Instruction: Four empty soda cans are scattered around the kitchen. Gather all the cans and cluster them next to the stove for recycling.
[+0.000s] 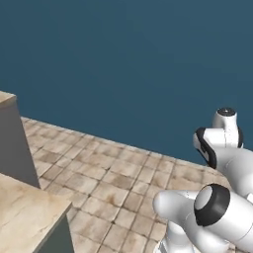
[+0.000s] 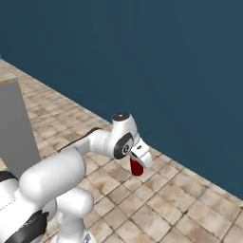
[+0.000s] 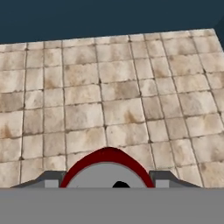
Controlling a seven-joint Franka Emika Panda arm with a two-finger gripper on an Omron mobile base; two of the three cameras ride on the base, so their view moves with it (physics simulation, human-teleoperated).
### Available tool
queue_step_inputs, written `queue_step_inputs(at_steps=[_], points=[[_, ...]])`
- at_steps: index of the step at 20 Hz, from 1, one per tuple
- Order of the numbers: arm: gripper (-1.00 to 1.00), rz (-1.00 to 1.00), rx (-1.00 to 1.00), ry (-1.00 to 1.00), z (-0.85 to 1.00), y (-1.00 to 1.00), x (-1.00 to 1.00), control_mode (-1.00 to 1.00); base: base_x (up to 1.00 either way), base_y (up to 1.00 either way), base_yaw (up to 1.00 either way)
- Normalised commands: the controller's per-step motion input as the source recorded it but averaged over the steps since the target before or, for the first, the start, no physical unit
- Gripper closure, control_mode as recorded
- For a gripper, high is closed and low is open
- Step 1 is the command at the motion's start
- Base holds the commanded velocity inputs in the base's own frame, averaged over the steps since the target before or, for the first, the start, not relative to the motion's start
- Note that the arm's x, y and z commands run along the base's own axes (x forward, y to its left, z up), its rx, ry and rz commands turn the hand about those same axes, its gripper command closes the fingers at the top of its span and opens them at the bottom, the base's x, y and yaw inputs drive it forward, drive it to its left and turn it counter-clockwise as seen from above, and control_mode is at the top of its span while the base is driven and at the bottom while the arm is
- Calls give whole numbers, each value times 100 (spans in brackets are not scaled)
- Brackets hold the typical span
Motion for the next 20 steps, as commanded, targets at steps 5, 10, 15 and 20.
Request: queue_step_inputs(at_steps=[5,10,15,20], points=[[100,0,0,0,0,0,0,100,61,0,43],[100,0,0,0,0,0,0,100,62,-3,40],[100,0,0,0,0,0,0,100,62,-4,39],[100,0,0,0,0,0,0,100,62,-15,33]])
